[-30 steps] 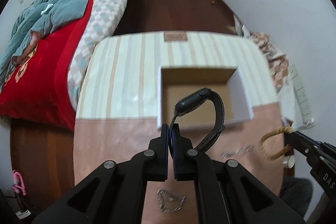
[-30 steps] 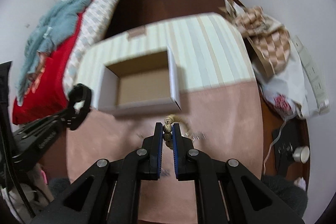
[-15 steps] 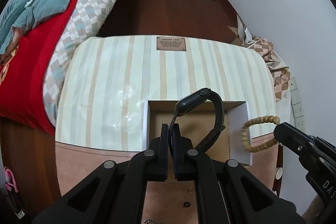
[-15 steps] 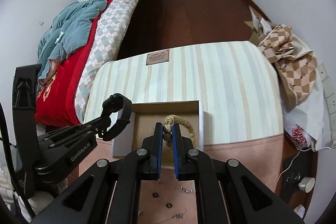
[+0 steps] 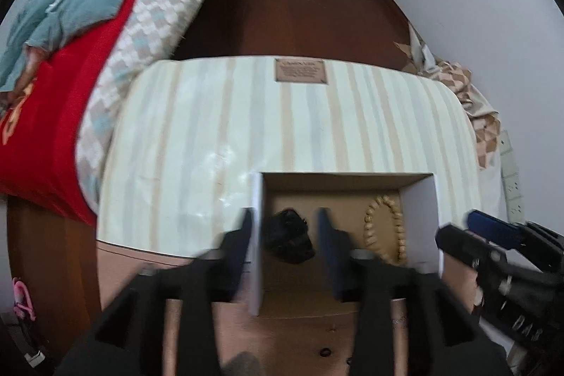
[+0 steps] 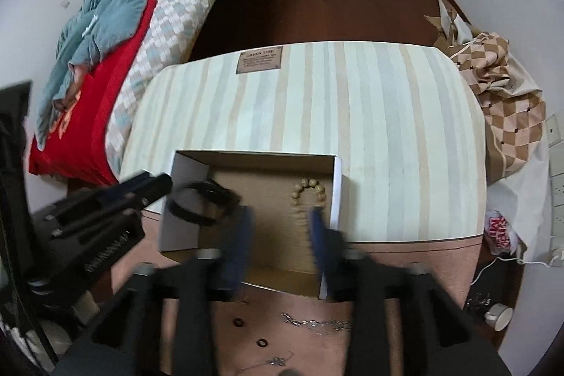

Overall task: Organize jewelry
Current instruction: 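Carry the watch into the white box with the left gripper while the right drops the beads in, then open both grippers and lift them away from the box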

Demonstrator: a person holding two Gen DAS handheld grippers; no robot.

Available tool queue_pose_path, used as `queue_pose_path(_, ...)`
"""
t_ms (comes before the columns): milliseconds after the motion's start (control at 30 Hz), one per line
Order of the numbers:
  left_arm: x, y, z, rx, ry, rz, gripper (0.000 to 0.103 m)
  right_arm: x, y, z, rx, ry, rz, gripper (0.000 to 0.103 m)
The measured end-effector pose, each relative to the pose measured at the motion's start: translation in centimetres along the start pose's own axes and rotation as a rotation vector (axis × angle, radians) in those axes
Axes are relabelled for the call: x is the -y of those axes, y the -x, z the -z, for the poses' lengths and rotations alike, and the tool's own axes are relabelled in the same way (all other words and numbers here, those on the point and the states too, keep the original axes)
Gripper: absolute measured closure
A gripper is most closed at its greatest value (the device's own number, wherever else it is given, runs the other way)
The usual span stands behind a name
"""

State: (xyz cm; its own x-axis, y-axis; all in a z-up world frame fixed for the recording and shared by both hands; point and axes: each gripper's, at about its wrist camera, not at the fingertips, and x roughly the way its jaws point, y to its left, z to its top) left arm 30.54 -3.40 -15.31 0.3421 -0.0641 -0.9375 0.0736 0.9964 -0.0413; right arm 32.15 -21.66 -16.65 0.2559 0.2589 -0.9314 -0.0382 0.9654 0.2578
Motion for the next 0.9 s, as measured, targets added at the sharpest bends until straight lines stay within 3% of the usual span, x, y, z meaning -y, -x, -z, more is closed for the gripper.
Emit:
queue_pose_path(33, -0.2, 0.3, 0.0, 0.019, -0.004, -0.021, 0.033, -0.2, 0.1, 0.3, 0.01, 0.014, 0.041, 0.042)
queue_pose_path(133, -0.7, 1.2, 0.6, 0.08, -0.025, -0.098, 0.023, -0.7, 0.0, 1.2, 0.03, 0.04, 0.176, 0.034)
queue_pose_path(233, -1.4, 1.3, 1.6, 0.102, -0.03, -0.14, 0.0, -0.9, -0.3, 2.4, 0.049, 0.051, 0.277, 0.017)
queue_pose_path(333, -1.8, 1.2, 2.6, 0.113, -0.032, -0.175, 0.0, -0.7, -0.6, 3.5, 0.063, 0.039, 0.317, 0.014)
queue_pose_path(433, -2.0, 1.5, 3.4, 0.137, -0.029, -0.19, 0.0, -0.7, -0.7, 4.3, 0.081, 0.022, 0.307, 0.003)
queue_pose_path(900, -2.6, 5.7, 5.9, 0.211, -0.006, -0.224, 0.0, -1.8, 2.7, 6.6, 0.161, -0.012, 0.291, 0.003)
